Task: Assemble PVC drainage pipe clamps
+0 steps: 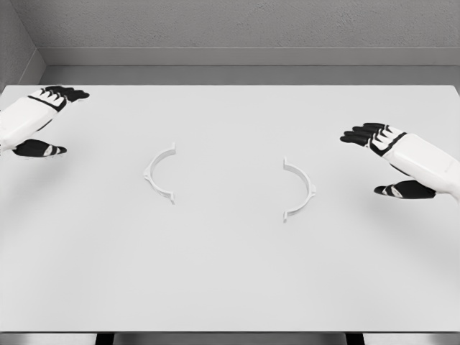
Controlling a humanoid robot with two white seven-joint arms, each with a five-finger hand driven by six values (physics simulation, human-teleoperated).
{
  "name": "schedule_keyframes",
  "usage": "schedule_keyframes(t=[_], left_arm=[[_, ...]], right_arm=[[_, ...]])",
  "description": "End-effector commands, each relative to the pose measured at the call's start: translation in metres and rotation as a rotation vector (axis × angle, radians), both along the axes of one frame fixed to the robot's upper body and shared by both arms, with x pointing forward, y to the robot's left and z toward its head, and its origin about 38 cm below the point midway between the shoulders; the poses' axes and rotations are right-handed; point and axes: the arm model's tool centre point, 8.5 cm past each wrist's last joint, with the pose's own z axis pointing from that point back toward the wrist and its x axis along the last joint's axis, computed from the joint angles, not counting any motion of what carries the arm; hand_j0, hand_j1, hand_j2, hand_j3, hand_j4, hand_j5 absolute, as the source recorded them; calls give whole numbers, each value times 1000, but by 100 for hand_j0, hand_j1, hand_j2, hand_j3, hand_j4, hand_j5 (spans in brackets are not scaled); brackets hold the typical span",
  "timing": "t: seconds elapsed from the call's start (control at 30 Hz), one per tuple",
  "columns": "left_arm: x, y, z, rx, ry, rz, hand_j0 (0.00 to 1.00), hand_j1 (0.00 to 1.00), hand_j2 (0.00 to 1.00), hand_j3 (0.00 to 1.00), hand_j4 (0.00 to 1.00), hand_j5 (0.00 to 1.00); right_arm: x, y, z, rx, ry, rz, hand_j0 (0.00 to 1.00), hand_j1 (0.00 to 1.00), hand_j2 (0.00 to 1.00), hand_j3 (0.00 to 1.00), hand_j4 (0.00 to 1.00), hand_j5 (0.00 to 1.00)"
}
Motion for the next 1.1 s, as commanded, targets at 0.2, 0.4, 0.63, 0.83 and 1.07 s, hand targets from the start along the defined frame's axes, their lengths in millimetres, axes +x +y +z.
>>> schedule_keyframes(t=[0.2, 0.4, 0.63, 0.83, 1.07], left_arm=[[1, -10, 0, -23, -14, -15, 100, 100, 100, 100, 100, 100], [5, -35, -15, -92, -7, -38, 100, 100, 100, 100, 100, 100], [6, -55, -32, -109, 26, -65, 100, 100, 100, 100, 100, 100], [9, -72, -46, -119, 59, -95, 100, 100, 100, 100, 100, 100], [11, -77, -53, -118, 80, -103, 100, 100, 100, 100, 100, 100]], right_arm=[[1, 8, -8, 55, 9, -2, 100, 100, 100, 100, 100, 100], [23, 20, -36, -30, 30, -18, 100, 100, 100, 100, 100, 100], [42, 35, -69, -99, 104, 6, 100, 100, 100, 100, 100, 100], [41, 52, -76, -83, 102, 26, 100, 100, 100, 100, 100, 100], [37, 62, -73, -82, 90, 56, 100, 100, 100, 100, 100, 100]])
